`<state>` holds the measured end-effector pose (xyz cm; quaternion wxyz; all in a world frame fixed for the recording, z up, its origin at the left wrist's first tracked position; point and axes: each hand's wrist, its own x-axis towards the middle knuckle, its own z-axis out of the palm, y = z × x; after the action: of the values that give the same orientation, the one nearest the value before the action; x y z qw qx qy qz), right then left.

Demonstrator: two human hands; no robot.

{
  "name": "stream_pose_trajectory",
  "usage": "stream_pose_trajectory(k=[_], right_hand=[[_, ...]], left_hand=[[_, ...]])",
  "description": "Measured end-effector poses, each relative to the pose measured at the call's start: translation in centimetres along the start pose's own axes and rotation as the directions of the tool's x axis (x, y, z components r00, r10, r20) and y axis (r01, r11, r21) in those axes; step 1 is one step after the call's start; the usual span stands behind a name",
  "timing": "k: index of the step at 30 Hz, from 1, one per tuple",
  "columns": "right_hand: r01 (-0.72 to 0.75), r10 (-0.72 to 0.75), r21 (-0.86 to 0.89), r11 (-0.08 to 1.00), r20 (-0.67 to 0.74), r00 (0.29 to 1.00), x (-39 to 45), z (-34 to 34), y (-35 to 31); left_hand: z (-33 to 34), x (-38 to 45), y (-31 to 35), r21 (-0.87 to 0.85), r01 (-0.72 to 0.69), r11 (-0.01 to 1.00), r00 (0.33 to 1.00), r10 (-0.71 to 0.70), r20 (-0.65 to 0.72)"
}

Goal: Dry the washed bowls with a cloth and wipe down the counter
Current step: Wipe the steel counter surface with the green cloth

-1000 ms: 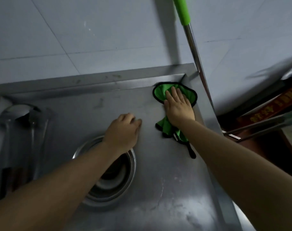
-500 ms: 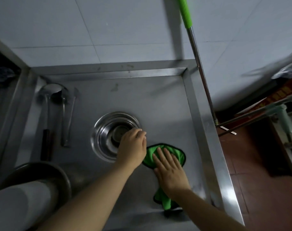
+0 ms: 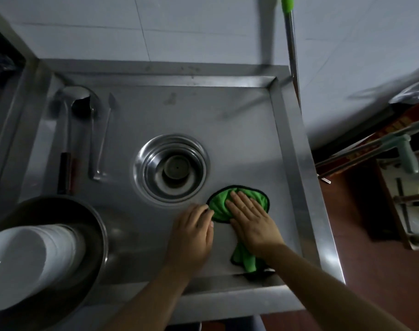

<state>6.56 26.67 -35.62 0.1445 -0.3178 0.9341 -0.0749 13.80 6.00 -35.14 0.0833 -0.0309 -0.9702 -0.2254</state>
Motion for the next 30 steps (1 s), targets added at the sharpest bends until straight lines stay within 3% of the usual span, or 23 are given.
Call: stream_pose_trajectory(k=[7, 14, 21, 27, 30], right_hand=[[-0.229, 0.227, -0.032, 0.973, -0.047, 0.973, 7.4, -4.7, 9.7], [-0.371, 0.372, 0.036, 0.928, -0.110, 0.922, 16.0, -6.2, 11.0], [-0.200, 0.204, 0.057, 0.978, -0.079, 0.976, 7.1, -1.9, 1.7], [-0.247, 0.256, 0.100, 0.964, -0.095, 0.962, 3.5, 2.4, -10.7], [-0.197, 0.203, 0.101, 0.975, -0.058, 0.977, 3.1, 3.8, -15.9]], left_hand=[[1.5, 0.6, 0.6, 0.046, -0.033, 0.998, 0.999, 0.032, 0.016], [-0.5, 0.5, 0.9, 0.079, -0.018, 0.997, 1.000, 0.018, 0.006], [-3.4, -6.1, -0.1, 0.163, 0.089, 0.983, 0.993, -0.101, 0.065], [-5.2, -12.0, -2.2, 0.182, 0.185, 0.966, 0.981, -0.193, 0.027], [-6.4, -13.6, -2.8, 0.188, 0.223, 0.956, 0.974, -0.225, -0.010]])
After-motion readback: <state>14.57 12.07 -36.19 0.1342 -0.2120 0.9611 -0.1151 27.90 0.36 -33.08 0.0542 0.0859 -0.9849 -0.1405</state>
